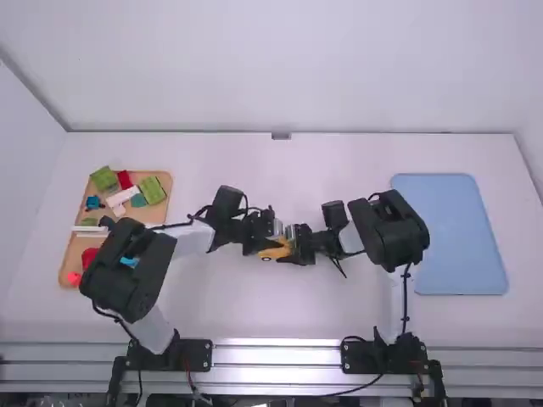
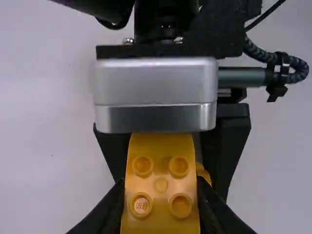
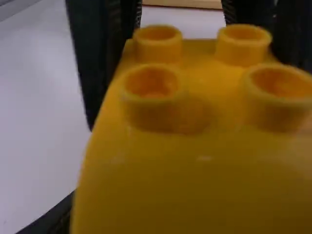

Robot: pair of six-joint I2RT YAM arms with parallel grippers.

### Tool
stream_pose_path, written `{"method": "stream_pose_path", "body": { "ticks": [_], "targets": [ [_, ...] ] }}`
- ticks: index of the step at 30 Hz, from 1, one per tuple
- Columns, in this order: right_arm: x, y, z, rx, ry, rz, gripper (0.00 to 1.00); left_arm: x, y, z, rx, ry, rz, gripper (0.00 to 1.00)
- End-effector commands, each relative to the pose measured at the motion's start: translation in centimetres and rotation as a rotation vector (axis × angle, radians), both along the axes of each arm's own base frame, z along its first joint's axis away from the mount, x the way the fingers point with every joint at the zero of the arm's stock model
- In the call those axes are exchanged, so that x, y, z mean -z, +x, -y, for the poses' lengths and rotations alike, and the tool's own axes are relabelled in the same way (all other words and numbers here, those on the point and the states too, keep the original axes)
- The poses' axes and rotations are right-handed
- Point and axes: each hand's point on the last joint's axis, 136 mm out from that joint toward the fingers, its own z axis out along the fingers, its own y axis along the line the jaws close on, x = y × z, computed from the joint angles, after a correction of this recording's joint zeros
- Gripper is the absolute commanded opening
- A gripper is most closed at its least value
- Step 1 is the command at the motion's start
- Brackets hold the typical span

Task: Assemble lego blocks to make yellow taxi

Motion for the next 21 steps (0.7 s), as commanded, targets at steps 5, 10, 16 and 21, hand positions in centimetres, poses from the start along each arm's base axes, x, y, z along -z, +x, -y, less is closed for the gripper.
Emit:
{"method": "stream_pose_path", "body": {
  "ticks": [5, 10, 16, 21],
  "targets": [
    [0.6, -0.2, -0.1, 0.0, -0.015, -0.015, 0.5, 0.9, -0.1, -1.5, -0.059, 0.077, -0.037, 0.02],
    [0.6, -0.2, -0.1, 0.0, -0.015, -0.015, 0.5, 1.6, -0.4, -1.9, -0.073, 0.103, -0.047, 0.02],
    [0.6, -0.2, -0.1, 0.0, -0.015, -0.015, 0.5, 2.4, -1.3, -2.2, -0.071, 0.11, -0.071, 0.02],
    [0.6, -0.2, -0.1, 0.0, -0.015, -0.014, 0.5, 2.7, -2.1, -1.9, -0.054, 0.07, -0.053, 0.02]
  ]
}}
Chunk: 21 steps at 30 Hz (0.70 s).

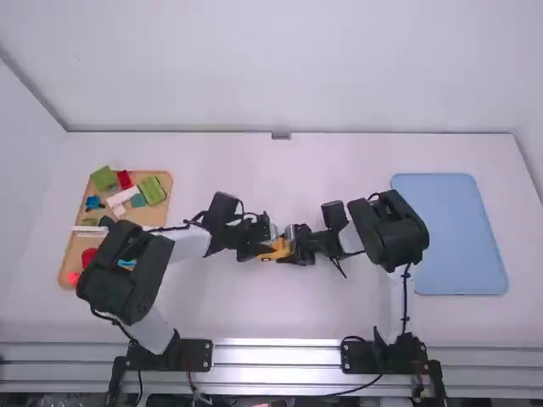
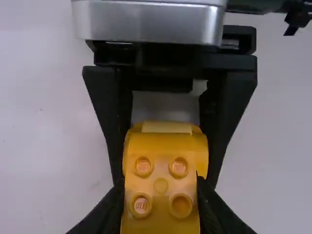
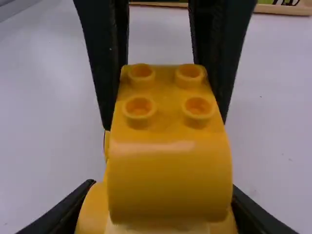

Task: Assemble lego blocks to make yellow taxi

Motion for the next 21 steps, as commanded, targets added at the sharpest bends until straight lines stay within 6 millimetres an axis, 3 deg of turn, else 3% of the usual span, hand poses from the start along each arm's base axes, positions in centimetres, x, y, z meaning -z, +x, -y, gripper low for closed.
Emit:
{"method": "stream_pose_path", "body": {
  "ticks": [1, 21],
  "targets": [
    [0.6, -0.1, 0.0, 0.004, -0.015, -0.015, 0.5, 0.6, -1.3, -0.2, 0.006, -0.007, -0.024, 0.02],
    [0.3, -0.7, -0.5, -0.022, 0.002, -0.021, 0.51, 5.0, 0.0, -2.5, -0.126, 0.145, -0.022, 0.02]
  ]
}}
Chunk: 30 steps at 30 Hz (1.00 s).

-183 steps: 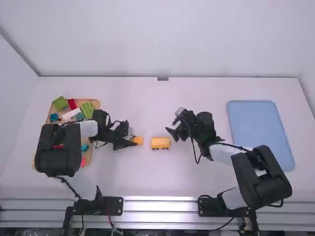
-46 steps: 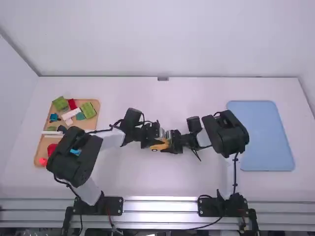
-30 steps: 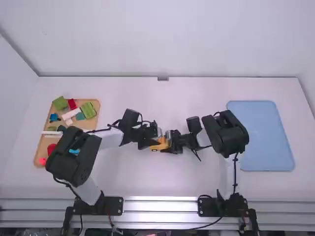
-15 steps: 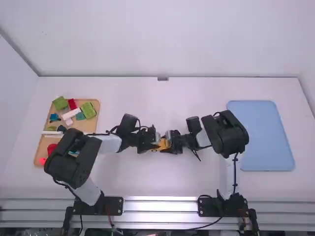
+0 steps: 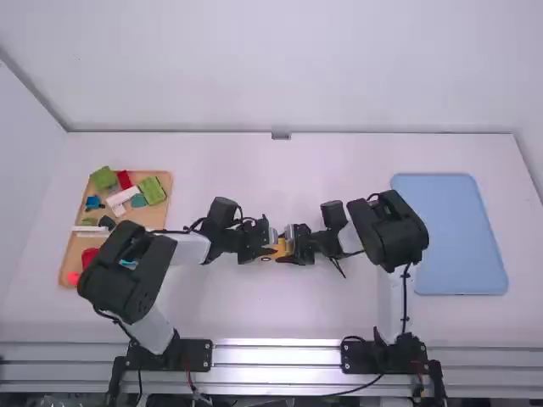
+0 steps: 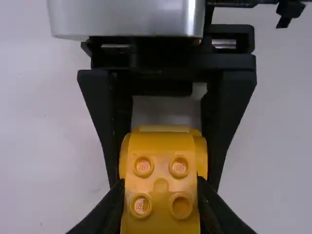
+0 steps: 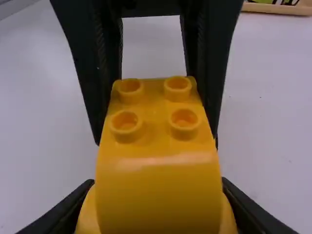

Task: Assemble lego blocks to make yellow taxi

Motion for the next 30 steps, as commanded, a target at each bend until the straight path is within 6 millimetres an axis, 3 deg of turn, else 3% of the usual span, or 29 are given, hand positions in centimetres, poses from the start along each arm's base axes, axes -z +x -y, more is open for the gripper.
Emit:
{"method": "stream_pose_path", "body": {
  "ticks": [1, 7, 18, 30],
  "targets": [
    [0.3, -0.7, -0.4, -0.023, 0.005, -0.023, 0.5, 4.7, 0.1, -2.9, -0.129, 0.18, -0.075, 0.02],
    [0.3, -0.8, -0.3, -0.022, 0.004, -0.025, 0.51, 6.1, 1.0, -5.3, -0.22, 0.325, -0.073, 0.02],
    [0.5, -0.9, -0.2, -0.016, -0.008, -0.041, 0.51, 4.1, 0.6, -4.1, -0.04, 0.352, -0.126, 0.02],
    [0.6, -0.9, -0.2, -0.019, -0.009, -0.038, 0.52, 5.0, -0.1, -5.4, -0.068, 0.362, -0.159, 0.02]
  ]
}}
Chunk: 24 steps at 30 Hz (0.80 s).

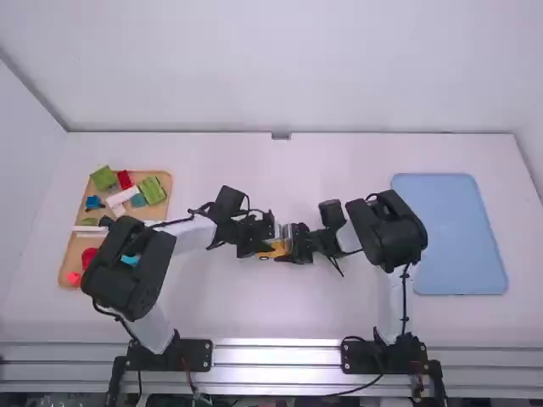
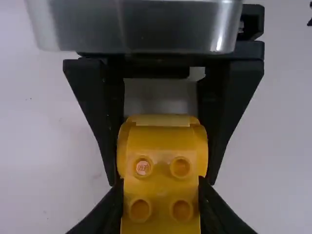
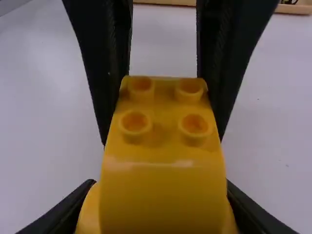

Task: Assemble lego blocks to make yellow taxi

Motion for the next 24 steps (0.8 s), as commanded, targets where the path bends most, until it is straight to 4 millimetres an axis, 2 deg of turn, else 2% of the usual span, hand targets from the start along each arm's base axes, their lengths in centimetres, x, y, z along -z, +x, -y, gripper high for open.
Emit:
{"method": "stream_pose_path", "body": {
  "ticks": [1, 6, 11, 16, 18, 24],
  "targets": [
    [0.5, -1.1, 0.2, -0.017, 0.004, -0.04, 0.52, 4.9, -0.5, -4.9, -0.116, 0.207, -0.059, 0.02],
    [0.5, -1.1, 0.1, -0.019, 0.004, -0.039, 0.52, 4.5, -0.6, -4.8, -0.119, 0.134, -0.075, 0.02],
    [0.5, -1.1, 0.1, -0.018, 0.005, -0.035, 0.52, 4.1, -1.5, -3.6, -0.083, 0.066, -0.089, 0.04],
    [0.4, -0.8, 0.0, -0.019, 0.006, -0.033, 0.52, 4.8, -1.7, -3.9, -0.119, 0.087, -0.125, 0.02],
    [0.2, -0.7, -0.1, -0.021, 0.01, -0.03, 0.52, 5.5, -1.7, -4.6, -0.169, 0.132, -0.151, 0.02],
    [0.2, -0.6, -0.1, -0.019, 0.011, -0.028, 0.52, 6.3, -2.3, -4.8, -0.164, 0.155, -0.181, 0.02]
  ]
}}
